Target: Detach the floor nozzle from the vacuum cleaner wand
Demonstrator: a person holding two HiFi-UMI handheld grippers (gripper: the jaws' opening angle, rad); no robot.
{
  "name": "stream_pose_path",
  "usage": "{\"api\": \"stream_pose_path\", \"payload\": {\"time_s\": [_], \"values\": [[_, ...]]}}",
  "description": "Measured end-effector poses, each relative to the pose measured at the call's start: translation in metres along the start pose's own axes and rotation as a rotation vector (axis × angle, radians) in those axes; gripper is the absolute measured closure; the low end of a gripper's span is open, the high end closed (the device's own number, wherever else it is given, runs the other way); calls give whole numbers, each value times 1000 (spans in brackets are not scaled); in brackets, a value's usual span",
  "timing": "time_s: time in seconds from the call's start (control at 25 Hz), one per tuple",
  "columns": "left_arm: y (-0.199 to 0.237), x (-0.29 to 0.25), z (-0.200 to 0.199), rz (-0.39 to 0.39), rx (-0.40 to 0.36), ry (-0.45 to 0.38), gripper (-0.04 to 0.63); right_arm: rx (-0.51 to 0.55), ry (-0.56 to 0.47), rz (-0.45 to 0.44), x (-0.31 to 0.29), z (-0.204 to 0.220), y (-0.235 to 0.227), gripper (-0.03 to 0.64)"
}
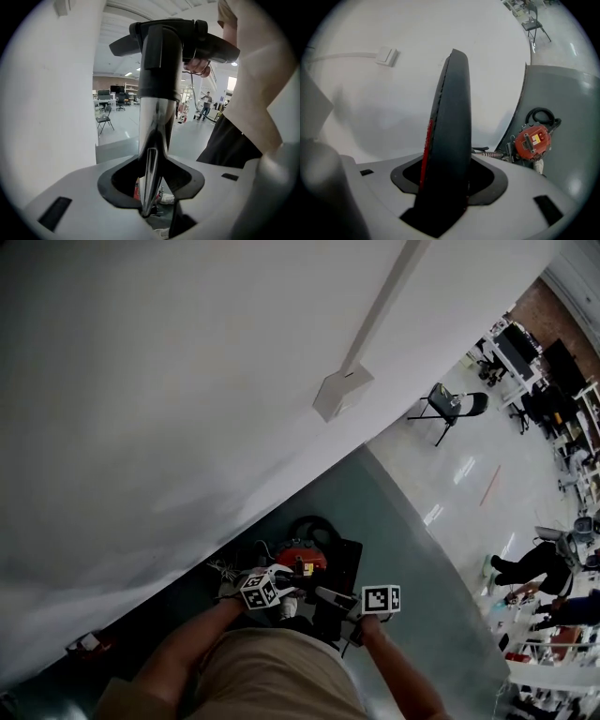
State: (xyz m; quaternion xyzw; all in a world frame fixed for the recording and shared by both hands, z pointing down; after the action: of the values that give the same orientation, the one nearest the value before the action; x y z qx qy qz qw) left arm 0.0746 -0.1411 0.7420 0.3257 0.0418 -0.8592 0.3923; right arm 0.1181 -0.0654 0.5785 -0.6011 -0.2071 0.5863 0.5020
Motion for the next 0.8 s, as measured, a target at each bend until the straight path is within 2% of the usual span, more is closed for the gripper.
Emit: {"api": "stream_pose_path", "payload": {"time_s": [0.16,0.2,0.24,0.36,0.4,0.44,0.48,0.56,0.6,0.64,0.72,0.8], "values": [[-7,4,0,-27,2,-13,439,128,79,184,2,5,16,376],[-9,6,2,-39,1,-2,439,159,100,202,1,7,19,376],[-12,8,3,-52,0,11,440,176,114,186,0,10,20,376],[-23,9,6,-76,-4,40,439,177,126,44,3,16,13,379],[-24,8,5,-83,2,43,439,181,124,31,6,16,10,379],[-23,5,4,-91,13,45,440,200,124,57,8,14,10,379],[-21,4,2,-98,25,44,440,240,132,119,10,12,12,379],[-18,2,0,-106,39,41,439,391,180,285,12,8,18,379],[-17,2,0,-105,40,39,439,472,212,339,11,8,21,379],[-18,4,1,-104,39,37,439,521,234,347,11,8,21,378],[-23,6,2,-100,38,35,439,491,234,243,13,9,17,381],[-27,7,2,-92,24,39,439,357,183,50,15,12,6,385]]}}
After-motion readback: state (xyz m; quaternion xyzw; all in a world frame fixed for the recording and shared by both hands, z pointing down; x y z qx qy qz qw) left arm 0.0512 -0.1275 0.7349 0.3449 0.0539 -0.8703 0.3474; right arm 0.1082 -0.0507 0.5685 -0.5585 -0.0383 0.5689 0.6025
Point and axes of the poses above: the fingertips, and each gripper's own axes: x backward along the fingers, y to its left, z out of its underside, the point moved 4 cm from there along x, backward along the fingers, and after that the axes turned 6 degrees about x, right-handed, at the moved point
